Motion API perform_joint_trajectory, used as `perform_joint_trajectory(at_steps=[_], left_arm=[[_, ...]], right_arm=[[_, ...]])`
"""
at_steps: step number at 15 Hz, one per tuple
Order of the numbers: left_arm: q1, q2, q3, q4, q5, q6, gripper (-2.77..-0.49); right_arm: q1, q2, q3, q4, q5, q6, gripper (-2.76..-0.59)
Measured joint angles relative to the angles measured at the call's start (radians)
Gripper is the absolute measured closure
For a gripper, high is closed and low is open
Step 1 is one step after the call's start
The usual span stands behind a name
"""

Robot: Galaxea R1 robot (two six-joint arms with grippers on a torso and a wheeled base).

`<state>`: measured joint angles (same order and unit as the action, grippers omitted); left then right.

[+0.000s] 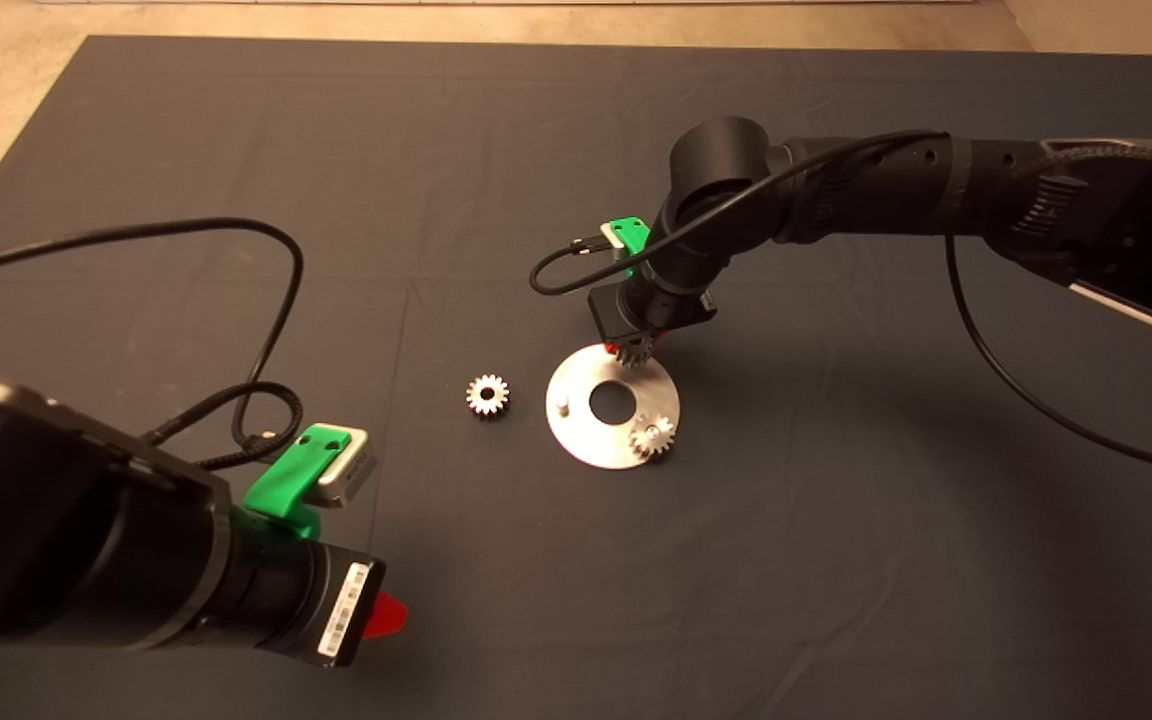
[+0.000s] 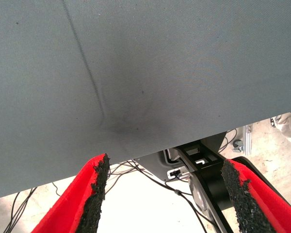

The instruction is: Install three planetary gears onto the carrier pins

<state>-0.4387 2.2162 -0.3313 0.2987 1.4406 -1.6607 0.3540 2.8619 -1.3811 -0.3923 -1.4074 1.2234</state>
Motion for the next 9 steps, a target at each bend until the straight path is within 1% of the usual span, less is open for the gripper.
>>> perform_joint_trajectory(at_steps=[7, 9], left_arm=[[0.0, 0.0, 0.0, 0.0, 0.0, 0.0, -1.64], [0.0, 0.0, 0.0, 0.0, 0.0, 0.0, -1.64]], right_arm=[[0.0, 0.0, 0.0, 0.0, -0.002, 0.0, -1.04], [0.0, 0.0, 0.0, 0.0, -0.014, 0.0, -1.05]])
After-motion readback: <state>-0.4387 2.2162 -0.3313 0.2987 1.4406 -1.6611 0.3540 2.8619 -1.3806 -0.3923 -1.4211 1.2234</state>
